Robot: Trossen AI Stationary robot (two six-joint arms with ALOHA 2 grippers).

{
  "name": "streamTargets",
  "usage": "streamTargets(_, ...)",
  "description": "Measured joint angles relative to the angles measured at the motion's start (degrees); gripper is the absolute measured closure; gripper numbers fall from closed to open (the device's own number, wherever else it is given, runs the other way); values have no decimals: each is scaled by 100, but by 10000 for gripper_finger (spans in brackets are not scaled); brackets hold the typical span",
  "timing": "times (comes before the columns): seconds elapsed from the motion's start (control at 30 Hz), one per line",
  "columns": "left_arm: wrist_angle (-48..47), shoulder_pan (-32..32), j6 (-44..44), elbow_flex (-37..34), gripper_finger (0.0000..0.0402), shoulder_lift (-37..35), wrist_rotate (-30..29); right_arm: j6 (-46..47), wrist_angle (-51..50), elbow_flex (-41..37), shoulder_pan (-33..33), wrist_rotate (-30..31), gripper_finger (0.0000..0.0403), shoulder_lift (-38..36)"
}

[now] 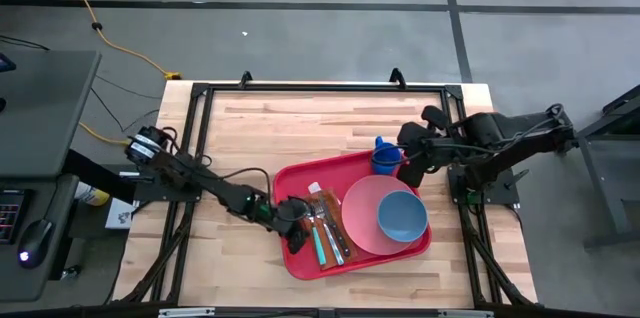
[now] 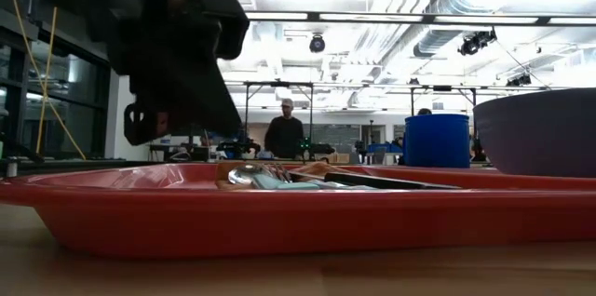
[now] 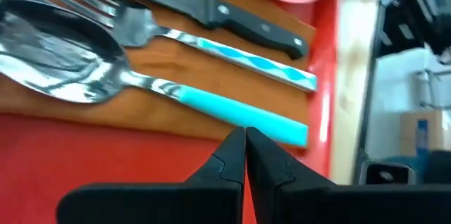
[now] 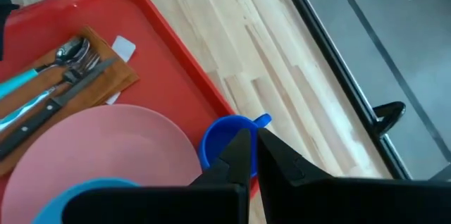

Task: Set up tray
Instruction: Adjust the orange napkin on the red serving tray

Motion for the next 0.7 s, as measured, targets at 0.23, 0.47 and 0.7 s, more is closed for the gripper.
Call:
streamTargets(0.23,40,16,149,184,357,357,-276,-104,0,-1,0,18,403,0)
streamTargets(0.47,-141,13,431,527,357,636,-302,-101,-18,0,29,14,403,1)
streamTargets(0.7,-711,14,464,551,357,634,-240,-79,-16,-1,98,17,403,2)
